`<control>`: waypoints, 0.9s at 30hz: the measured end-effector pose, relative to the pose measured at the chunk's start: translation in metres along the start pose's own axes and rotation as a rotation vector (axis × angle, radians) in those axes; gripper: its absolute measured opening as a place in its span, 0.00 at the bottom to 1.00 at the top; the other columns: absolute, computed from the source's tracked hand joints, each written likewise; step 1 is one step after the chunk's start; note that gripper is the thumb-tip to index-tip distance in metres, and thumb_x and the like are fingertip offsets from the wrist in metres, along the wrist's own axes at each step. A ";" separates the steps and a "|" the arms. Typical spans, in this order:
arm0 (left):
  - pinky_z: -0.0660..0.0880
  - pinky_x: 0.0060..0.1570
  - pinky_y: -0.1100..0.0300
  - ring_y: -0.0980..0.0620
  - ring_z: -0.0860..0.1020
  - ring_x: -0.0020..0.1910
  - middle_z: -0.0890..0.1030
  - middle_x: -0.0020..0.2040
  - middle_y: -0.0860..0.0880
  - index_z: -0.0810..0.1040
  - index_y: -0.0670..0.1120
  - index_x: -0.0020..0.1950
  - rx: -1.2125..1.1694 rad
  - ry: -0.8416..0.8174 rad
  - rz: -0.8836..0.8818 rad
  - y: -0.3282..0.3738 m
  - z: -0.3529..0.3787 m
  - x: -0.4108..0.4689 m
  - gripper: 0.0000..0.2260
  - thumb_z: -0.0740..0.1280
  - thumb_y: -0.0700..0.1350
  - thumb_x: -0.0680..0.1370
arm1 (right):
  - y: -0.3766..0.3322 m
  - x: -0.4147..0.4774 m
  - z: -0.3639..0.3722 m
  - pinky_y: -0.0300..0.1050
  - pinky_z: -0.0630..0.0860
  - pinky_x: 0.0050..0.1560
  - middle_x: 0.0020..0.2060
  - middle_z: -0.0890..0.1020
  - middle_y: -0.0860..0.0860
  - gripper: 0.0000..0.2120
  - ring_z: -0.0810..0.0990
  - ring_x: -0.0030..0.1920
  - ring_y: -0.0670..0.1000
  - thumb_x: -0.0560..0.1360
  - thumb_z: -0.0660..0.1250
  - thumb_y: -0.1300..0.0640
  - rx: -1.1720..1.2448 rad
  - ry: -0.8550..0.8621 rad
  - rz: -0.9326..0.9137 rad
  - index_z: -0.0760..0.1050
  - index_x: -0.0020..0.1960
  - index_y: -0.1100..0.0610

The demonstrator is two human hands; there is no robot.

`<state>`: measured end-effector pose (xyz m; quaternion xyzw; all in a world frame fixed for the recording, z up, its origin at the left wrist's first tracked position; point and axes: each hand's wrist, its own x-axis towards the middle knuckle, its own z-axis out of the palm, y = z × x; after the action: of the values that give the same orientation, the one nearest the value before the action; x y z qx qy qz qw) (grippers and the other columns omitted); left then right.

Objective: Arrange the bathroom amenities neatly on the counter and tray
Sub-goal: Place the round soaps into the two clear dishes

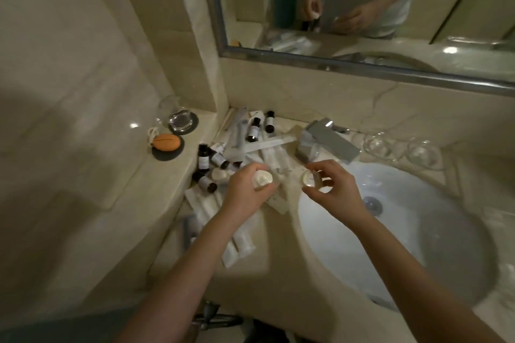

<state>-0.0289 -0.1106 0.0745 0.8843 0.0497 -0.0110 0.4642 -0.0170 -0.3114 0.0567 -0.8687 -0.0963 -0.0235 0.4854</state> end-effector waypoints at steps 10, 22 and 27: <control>0.69 0.34 0.70 0.54 0.74 0.38 0.75 0.42 0.52 0.71 0.50 0.48 -0.016 -0.307 0.075 0.093 0.139 0.024 0.10 0.70 0.42 0.72 | 0.080 -0.032 -0.130 0.27 0.72 0.40 0.47 0.79 0.48 0.19 0.77 0.41 0.46 0.64 0.76 0.64 -0.021 0.218 0.242 0.78 0.54 0.56; 0.66 0.40 0.64 0.53 0.74 0.45 0.75 0.50 0.47 0.67 0.46 0.68 -0.173 -0.612 -0.169 0.155 0.265 0.075 0.17 0.52 0.42 0.80 | 0.179 -0.009 -0.223 0.36 0.72 0.45 0.49 0.81 0.49 0.21 0.79 0.45 0.49 0.64 0.76 0.61 -0.110 0.211 0.360 0.77 0.56 0.56; 0.67 0.45 0.64 0.54 0.71 0.45 0.72 0.47 0.51 0.71 0.45 0.61 -0.005 -0.552 -0.006 0.166 0.297 0.110 0.13 0.64 0.43 0.77 | 0.215 0.021 -0.247 0.40 0.70 0.46 0.51 0.82 0.52 0.22 0.78 0.48 0.51 0.65 0.75 0.58 -0.280 0.153 0.399 0.77 0.59 0.56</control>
<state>0.1048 -0.4395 0.0344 0.8466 -0.0762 -0.2530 0.4621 0.0570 -0.6276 0.0097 -0.9249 0.1185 -0.0061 0.3611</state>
